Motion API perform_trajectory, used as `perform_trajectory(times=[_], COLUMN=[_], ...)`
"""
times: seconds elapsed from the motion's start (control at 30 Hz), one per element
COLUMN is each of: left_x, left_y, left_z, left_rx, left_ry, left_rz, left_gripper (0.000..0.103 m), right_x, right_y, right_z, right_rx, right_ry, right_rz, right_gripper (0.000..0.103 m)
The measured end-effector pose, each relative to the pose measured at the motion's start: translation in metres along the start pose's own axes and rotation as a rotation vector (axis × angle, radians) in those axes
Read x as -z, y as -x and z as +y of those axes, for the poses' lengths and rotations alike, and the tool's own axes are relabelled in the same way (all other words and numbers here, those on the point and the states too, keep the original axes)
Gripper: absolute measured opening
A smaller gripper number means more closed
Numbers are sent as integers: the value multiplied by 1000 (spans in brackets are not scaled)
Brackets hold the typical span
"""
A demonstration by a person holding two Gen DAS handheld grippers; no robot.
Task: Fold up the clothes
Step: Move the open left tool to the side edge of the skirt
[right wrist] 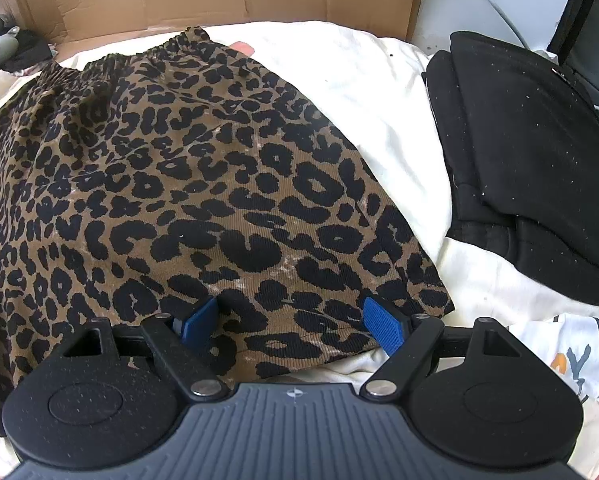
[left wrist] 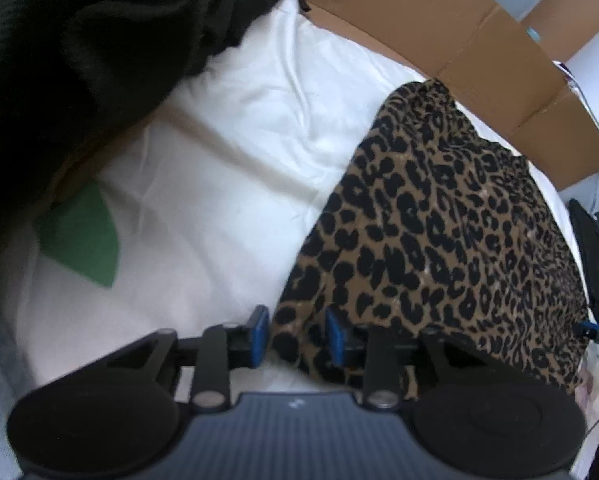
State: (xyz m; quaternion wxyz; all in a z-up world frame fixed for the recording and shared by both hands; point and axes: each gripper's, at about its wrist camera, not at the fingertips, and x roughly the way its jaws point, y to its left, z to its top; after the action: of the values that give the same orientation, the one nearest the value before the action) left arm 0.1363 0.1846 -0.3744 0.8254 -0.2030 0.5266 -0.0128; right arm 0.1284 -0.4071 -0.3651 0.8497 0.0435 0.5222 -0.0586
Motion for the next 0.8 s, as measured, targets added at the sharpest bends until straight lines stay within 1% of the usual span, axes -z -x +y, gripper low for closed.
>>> perform_trajectory(times=[0.1,0.2,0.23,0.27,0.37,0.47,0.53,0.57,0.7,0.73,0.77,0.8], left_x=[-6,-11,-11,-11,-7,-4,-1,1,6,8,9,10], left_y=[-6,-7,-5,-4,3,9,8,6,1,0,0,0], left_z=[0,5,5,4,-1,2,4,5,13,15,16,17], left_rx=[10,68,88,107,157,202,192,175,157,155,149,144], left_ry=[-26,2,5,8,0,43,55,48,83,93,96,98], left_rz=[11,31,36,40,42,29,30,36,50,49,52,55], left_gripper=[36,35,30,28,27,27,27,27,27,26,23,14], right_x=[1,1,0,0,1,1,1,1,2,2,2,2], right_y=[-1,-2,-2,-2,-3,-3,-3,-3,-2,-2,-2,-1], right_z=[1,2,2,2,3,4,4,4,3,2,2,2], right_rx=[4,6,7,8,9,9,9,8,2,1,-1,-2], right_ry=[0,0,1,1,0,0,2,2,3,5,7,8], right_rz=[-2,-2,-1,-1,-2,-4,-3,-4,-7,-8,-9,-10], right_gripper=[86,87,87,87,87,88,88,88,88,88,88,88])
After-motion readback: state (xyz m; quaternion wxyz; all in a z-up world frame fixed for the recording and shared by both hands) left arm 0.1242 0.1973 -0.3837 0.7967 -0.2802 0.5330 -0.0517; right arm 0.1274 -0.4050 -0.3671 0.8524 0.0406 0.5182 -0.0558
